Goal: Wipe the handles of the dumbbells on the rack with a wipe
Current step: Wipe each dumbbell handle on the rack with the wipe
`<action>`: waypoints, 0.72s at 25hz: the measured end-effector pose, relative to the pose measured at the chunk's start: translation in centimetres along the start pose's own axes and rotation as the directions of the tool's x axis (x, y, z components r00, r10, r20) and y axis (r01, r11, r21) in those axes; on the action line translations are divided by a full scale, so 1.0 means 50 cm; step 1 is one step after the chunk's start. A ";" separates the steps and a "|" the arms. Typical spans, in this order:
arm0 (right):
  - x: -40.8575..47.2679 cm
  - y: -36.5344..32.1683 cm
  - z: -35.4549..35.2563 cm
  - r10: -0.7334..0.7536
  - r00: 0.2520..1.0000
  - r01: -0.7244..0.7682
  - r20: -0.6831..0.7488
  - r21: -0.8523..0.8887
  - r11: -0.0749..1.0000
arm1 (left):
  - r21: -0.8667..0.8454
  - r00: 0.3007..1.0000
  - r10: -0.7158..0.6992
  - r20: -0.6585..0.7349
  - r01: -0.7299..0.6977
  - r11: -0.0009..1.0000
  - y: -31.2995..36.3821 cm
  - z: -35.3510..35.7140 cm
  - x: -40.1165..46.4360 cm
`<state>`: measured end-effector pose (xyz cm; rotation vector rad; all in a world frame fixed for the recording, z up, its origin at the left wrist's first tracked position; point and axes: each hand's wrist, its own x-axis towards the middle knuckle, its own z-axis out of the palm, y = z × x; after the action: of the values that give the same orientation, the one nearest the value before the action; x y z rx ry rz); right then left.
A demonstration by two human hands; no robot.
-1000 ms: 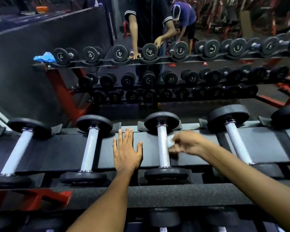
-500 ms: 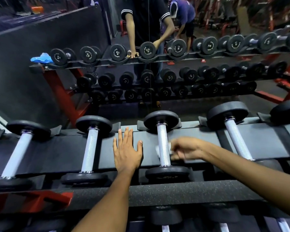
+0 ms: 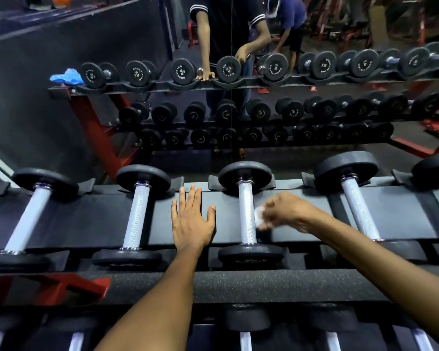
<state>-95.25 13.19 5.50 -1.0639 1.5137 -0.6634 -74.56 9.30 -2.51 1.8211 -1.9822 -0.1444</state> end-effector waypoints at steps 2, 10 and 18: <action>0.015 -0.027 0.007 -0.256 0.913 0.252 -0.319 -0.054 0.966 | -0.006 1.000 0.000 -0.001 0.000 1.000 0.001 -0.002 -0.002; -0.022 -0.018 0.015 -0.414 0.891 0.312 -0.187 -0.411 0.857 | -0.009 1.000 0.001 -0.001 -0.001 1.000 0.000 -0.002 -0.002; -0.054 -0.033 0.023 -0.411 0.871 0.467 0.271 -0.717 0.517 | -0.014 1.000 0.003 0.003 -0.003 1.000 -0.004 0.004 0.001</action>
<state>-93.78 15.01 7.90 -2.1772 1.4859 -0.2702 -74.47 9.19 -2.75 1.8098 -1.9814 -0.1594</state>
